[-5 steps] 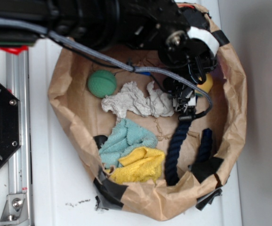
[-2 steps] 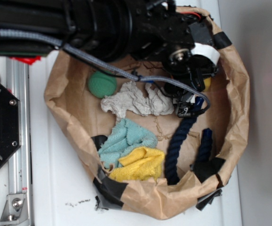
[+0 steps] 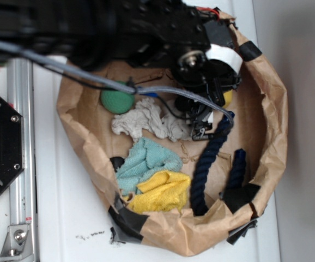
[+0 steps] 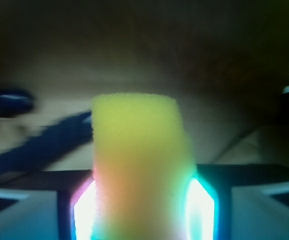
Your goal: Grab the green sponge.
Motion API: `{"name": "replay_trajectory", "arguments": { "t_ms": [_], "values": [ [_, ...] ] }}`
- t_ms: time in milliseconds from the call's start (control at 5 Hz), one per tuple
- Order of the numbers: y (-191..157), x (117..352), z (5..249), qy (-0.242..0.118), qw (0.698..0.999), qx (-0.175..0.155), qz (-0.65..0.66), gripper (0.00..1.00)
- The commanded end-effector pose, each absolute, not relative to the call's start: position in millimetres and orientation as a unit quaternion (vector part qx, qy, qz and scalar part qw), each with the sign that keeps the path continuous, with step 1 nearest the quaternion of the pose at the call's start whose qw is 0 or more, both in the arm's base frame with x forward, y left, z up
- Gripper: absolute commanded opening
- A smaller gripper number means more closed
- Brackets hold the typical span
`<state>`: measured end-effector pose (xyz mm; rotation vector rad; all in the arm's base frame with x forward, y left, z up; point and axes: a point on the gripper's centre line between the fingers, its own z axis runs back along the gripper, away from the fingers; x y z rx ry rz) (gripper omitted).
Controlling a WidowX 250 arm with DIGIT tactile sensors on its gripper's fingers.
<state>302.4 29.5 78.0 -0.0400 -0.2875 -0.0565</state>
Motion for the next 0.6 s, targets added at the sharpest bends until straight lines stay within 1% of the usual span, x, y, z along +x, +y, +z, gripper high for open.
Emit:
{"name": "replay_trajectory", "arguments": {
  "t_ms": [0, 200, 400],
  "values": [
    [17.7, 296.1, 183.3, -0.154, 0.988, 0.005, 0.025, 0.0],
    [18.4, 299.0, 175.3, -0.145, 0.989, 0.006, 0.017, 0.0],
    [19.7, 301.3, 170.5, -0.144, 0.989, 0.014, 0.024, 0.0]
  ]
}}
